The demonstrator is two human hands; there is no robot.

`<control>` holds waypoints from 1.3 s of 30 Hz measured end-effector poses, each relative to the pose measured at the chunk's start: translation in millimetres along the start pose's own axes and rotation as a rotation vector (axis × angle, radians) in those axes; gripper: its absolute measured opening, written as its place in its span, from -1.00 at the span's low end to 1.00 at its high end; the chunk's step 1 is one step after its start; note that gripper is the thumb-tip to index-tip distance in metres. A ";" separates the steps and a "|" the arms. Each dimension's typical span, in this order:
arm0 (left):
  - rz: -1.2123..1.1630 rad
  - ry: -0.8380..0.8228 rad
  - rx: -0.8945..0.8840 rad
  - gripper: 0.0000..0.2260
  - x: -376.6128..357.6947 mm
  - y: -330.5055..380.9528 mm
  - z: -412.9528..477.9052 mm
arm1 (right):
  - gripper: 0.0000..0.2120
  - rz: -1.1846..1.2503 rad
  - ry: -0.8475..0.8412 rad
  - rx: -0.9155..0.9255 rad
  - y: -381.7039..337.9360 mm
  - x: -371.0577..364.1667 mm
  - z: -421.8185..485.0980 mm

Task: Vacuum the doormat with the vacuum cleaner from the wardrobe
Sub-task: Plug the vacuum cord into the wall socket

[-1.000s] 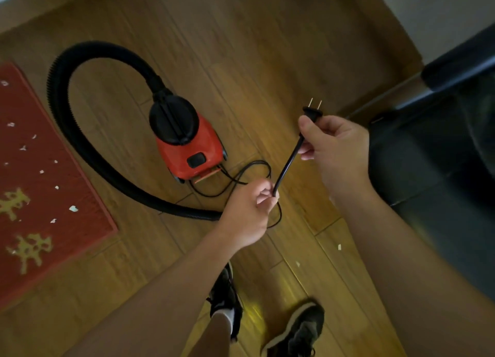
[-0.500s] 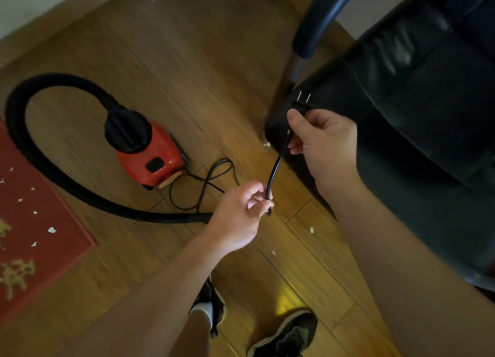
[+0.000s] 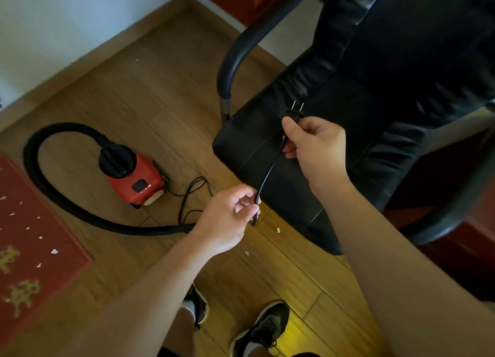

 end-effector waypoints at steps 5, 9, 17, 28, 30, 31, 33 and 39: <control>0.068 -0.040 -0.085 -0.91 9.7 58.6 -30.6 | -0.81 0.020 0.043 0.036 -50.5 44.0 -24.1; 0.021 -0.049 -0.144 -0.90 25.9 104.1 -52.9 | -0.81 0.051 0.130 0.067 -98.6 73.3 -48.0; 0.010 -0.117 -0.279 -0.88 89.0 187.8 -107.9 | -0.78 0.145 0.240 0.160 -210.0 90.5 -115.7; -0.011 -0.162 -0.530 -0.86 171.1 304.4 -179.6 | -0.75 0.182 0.386 0.318 -362.9 116.1 -202.6; -0.014 -0.179 -0.560 -0.85 174.5 322.7 -190.7 | -0.76 0.169 0.415 0.337 -381.1 128.1 -215.6; -0.018 -0.190 -0.569 -0.85 174.6 331.6 -196.1 | -0.76 0.163 0.429 0.348 -388.0 135.1 -221.5; -0.024 -0.213 -0.587 -0.84 172.2 349.9 -205.2 | -0.79 0.172 0.455 0.365 -399.3 150.5 -231.5; -0.011 -0.267 -0.671 -0.85 137.8 401.9 -231.2 | -0.84 0.199 0.552 0.377 -416.8 217.9 -254.6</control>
Point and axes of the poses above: each hand's wrist, its own z-axis towards the middle knuckle, its own x-axis out of the back of the hand, y = z × x, the point moved 3 cm from there along z, towards the middle knuckle, and after that the axes turned 8 degrees about y, right-handed, at the moved point
